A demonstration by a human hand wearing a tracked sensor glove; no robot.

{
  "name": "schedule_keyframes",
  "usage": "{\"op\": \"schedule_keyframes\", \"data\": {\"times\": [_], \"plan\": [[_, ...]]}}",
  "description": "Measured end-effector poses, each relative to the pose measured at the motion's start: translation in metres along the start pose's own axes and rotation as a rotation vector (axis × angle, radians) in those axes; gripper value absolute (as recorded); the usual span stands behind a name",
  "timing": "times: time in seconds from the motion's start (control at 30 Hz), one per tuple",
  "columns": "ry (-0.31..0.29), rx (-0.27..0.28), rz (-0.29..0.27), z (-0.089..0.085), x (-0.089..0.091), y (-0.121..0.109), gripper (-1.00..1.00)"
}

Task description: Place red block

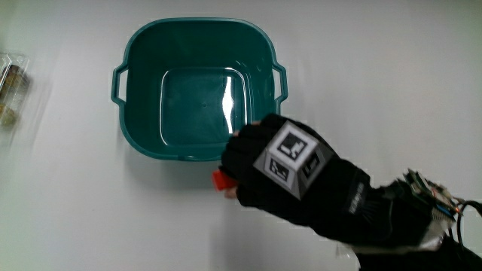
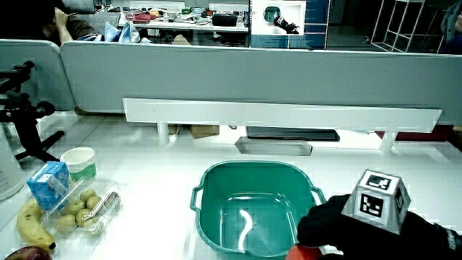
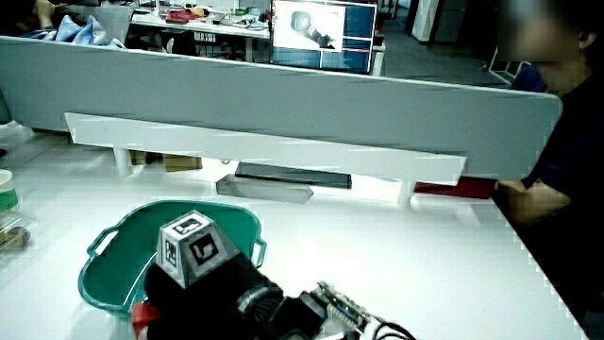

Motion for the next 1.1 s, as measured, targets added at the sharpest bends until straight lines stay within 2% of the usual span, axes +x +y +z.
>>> {"op": "schedule_keyframes", "data": {"times": [0.3,0.33,0.5,0.53,0.57,0.67,0.7,0.73,0.8,0.87,0.93,1.07,1.1], "plan": [[0.1,-0.109,0.01,-0.022,-0.004,-0.02,0.0],[0.079,-0.111,0.003,-0.023,-0.005,-0.022,0.0],[0.104,-0.149,0.003,-0.046,-0.005,-0.022,0.0],[0.06,-0.114,-0.01,-0.053,-0.005,-0.021,0.0],[0.061,-0.119,-0.012,-0.057,-0.005,-0.021,0.0],[0.046,-0.154,-0.023,-0.072,-0.005,-0.018,0.0],[0.061,-0.167,-0.024,-0.078,-0.003,-0.017,0.0],[0.079,-0.171,-0.021,-0.081,-0.003,-0.016,0.0],[0.063,-0.178,-0.029,-0.088,-0.003,-0.015,0.0],[0.082,-0.185,-0.025,-0.092,-0.003,-0.014,0.0],[0.074,-0.198,-0.026,-0.098,-0.004,-0.013,0.0],[0.068,-0.212,-0.03,-0.105,-0.004,-0.011,0.0],[0.087,-0.203,-0.031,-0.104,-0.003,-0.012,0.0]]}}
